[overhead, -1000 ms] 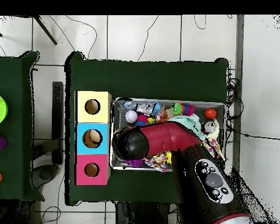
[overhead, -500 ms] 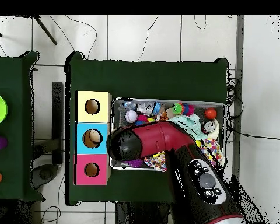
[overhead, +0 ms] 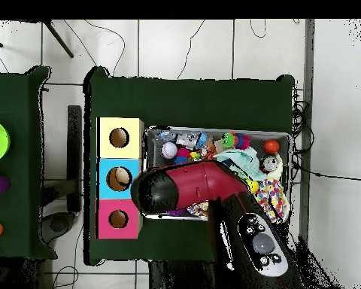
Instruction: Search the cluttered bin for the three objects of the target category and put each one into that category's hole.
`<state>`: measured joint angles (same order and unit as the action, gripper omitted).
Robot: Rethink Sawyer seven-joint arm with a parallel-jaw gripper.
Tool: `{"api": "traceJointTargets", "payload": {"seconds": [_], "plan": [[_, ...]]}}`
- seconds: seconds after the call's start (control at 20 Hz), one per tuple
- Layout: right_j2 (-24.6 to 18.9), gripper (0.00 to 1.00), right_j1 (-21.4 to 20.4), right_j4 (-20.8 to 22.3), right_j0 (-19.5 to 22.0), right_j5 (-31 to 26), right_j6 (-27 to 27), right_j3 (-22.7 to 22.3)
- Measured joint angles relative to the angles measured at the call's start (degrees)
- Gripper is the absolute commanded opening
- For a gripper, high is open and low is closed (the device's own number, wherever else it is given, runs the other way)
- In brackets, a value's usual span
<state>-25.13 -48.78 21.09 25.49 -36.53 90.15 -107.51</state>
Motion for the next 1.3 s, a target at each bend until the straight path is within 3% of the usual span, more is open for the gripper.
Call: {"api": "traceJointTargets", "payload": {"seconds": [1.3], "plan": [[7.4, 0.0, -7.2, -3.1, -4.1, -1.9, 0.0, -3.4]]}}
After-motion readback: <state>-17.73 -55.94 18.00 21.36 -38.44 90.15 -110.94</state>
